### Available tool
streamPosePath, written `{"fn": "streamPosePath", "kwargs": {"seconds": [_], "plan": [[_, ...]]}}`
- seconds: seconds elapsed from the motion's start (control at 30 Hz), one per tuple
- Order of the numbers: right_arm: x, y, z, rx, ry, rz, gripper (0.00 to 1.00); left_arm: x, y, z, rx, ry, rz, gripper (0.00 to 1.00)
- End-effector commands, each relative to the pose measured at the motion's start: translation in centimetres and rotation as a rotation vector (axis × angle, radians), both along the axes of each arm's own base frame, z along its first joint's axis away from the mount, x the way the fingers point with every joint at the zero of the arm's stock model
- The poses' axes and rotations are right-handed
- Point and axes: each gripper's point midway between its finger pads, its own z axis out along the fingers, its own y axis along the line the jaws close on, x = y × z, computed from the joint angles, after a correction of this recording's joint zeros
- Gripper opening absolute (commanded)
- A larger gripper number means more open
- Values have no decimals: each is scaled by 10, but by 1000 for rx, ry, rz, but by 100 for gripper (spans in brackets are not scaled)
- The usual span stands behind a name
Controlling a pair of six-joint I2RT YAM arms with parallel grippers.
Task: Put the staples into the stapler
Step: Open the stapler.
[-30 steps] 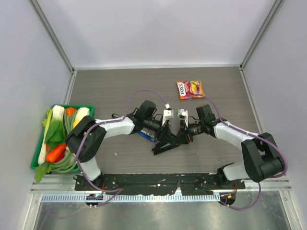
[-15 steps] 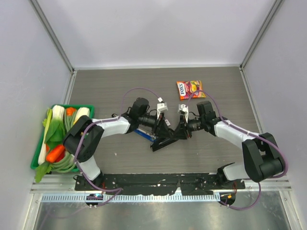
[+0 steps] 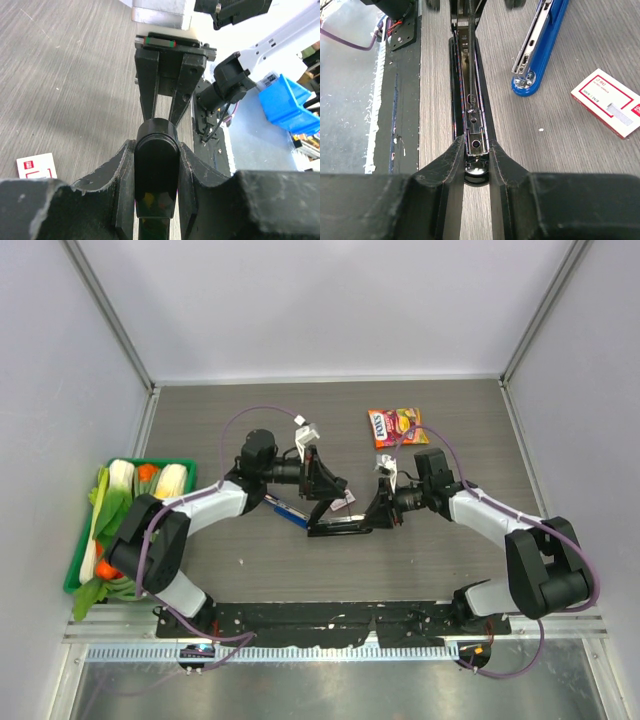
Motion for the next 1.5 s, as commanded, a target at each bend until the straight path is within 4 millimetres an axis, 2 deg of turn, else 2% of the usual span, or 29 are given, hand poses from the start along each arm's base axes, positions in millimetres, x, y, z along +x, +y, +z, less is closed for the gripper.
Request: {"fn": "streamPosePath", "kwargs": {"seconds": [0.0,0.13,0.27,0.3,0.37,0.43,0.57,0.6,0.63,0.73,0.83,0.87,1.0,1.17,1.3,1.4,1.43,1.47], "plan": [[-3,0,-5,-32,-10,7,1,28,14,87,-198,-170,104,0],[-2,1,-5,-40,-43,4,1,49,39,118,-256,-205,216,0],[4,4,5,-26,-94,-32,1,66,78,158,-347,-228,336,0],[2,8,7,-22,-114,-30,1,64,84,170,-371,-253,351,0],[9,13,14,-14,-179,-59,1,68,96,182,-395,-270,392,0],[7,23,25,3,-217,-48,1,65,102,195,-421,-281,406,0],[12,38,41,1,-241,-32,3,62,103,200,-430,-275,408,0],[8,41,47,20,-237,-3,8,61,102,198,-422,-266,406,0],[6,43,50,31,-227,22,19,60,102,198,-417,-274,404,0],[-6,51,74,79,-218,106,33,58,103,201,-414,-282,402,0],[-20,58,70,56,-247,161,42,54,107,212,-437,-294,404,0],[-27,62,68,48,-258,187,43,52,110,217,-452,-298,408,0],[-31,63,58,32,-249,174,44,52,126,240,-514,-337,442,0],[-30,70,65,85,-275,136,45,61,133,241,-524,-315,493,0],[-21,68,81,65,-358,127,46,61,132,236,-515,-293,481,0],[-6,63,107,60,-414,89,46,54,126,230,-489,-313,433,0],[2,59,127,73,-436,67,47,52,124,229,-481,-324,418,0],[5,58,136,82,-449,60,47,49,121,225,-468,-333,401,0]]}}
